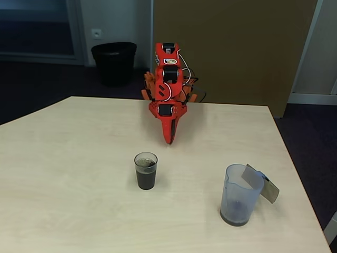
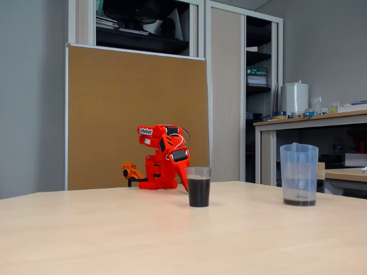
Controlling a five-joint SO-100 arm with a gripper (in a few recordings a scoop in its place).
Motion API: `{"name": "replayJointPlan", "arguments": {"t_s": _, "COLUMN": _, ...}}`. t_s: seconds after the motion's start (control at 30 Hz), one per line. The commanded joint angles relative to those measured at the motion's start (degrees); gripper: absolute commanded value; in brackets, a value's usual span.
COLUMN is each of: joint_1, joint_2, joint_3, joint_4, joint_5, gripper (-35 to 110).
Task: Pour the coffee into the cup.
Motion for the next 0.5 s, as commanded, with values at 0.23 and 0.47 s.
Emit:
{"name": "replayJointPlan", "arguments": {"t_s": 0.23, "joint_1": 2.81, "joint_2": 14.85, "joint_3": 0.35, "joint_4": 13.71, "joint_5": -5.98, "gripper": 0}}
{"name": "replayJointPlan", "arguments": {"t_s": 0.47, "joint_1": 2.81, "joint_2": 15.12, "joint_3": 0.35, "joint_4": 13.8, "joint_5": -13.71, "gripper": 2}}
